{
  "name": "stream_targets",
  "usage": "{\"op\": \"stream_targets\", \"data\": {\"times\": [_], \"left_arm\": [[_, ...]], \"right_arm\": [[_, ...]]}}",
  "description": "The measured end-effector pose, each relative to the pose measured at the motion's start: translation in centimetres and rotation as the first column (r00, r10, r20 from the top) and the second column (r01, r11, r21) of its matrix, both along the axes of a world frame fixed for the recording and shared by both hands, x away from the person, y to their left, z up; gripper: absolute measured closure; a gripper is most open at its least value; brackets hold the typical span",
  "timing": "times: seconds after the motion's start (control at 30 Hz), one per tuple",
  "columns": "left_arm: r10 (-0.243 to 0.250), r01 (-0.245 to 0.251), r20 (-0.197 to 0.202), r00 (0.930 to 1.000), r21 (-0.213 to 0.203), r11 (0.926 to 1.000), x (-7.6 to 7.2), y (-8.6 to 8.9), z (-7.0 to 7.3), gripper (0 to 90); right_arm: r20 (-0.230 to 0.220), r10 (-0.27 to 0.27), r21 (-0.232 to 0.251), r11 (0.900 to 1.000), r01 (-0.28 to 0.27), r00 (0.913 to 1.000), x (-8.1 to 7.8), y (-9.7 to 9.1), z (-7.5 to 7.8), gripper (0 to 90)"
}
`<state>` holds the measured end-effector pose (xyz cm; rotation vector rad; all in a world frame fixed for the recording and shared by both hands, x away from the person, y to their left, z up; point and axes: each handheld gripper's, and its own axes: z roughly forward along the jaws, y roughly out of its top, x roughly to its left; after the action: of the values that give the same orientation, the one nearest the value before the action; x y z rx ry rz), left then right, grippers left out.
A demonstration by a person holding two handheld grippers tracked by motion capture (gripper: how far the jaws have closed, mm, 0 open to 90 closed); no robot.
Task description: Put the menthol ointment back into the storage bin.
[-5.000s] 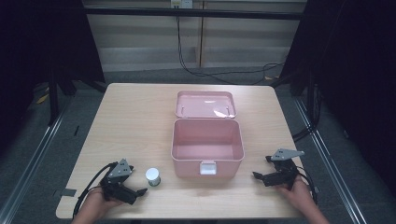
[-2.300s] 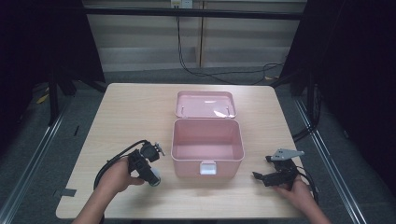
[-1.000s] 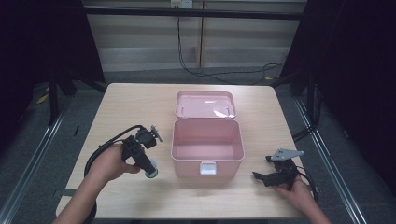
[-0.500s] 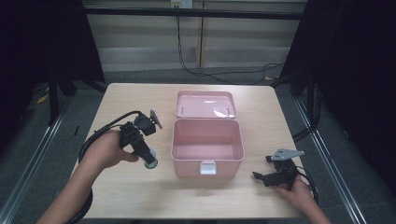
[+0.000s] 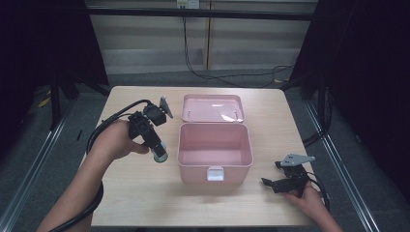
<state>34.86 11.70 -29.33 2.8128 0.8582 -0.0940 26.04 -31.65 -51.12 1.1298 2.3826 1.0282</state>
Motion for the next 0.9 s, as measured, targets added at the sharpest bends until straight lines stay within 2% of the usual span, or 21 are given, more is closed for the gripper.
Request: {"op": "stream_targets", "data": {"times": [0.23, 0.47, 0.77, 0.9], "left_arm": [[0.018, -0.018, 0.015, 0.9997, -0.004, 0.9998, 0.9, -2.0, 1.3, 50.6], [0.035, -0.035, 0.027, 0.999, -0.015, 0.9993, 1.5, -3.9, 1.8, 50.6], [0.092, -0.091, 0.032, 0.9953, -0.027, 0.9955, 2.4, -6.0, 1.4, 50.6], [0.113, -0.113, 0.04, 0.9928, -0.014, 0.9935, 2.7, -6.8, 1.0, 50.6]], "right_arm": [[-0.002, 0.001, -0.001, 1.0, -0.001, 1.0, 0.0, 0.0, 0.0, 10.7], [-0.002, 0.001, -0.001, 1.0, -0.001, 1.0, 0.0, 0.0, 0.0, 10.7], [-0.002, 0.001, -0.001, 1.0, -0.001, 1.0, 0.0, 0.0, 0.0, 10.7], [-0.001, 0.001, -0.001, 1.0, -0.001, 1.0, 0.0, 0.0, 0.0, 10.7]]}}
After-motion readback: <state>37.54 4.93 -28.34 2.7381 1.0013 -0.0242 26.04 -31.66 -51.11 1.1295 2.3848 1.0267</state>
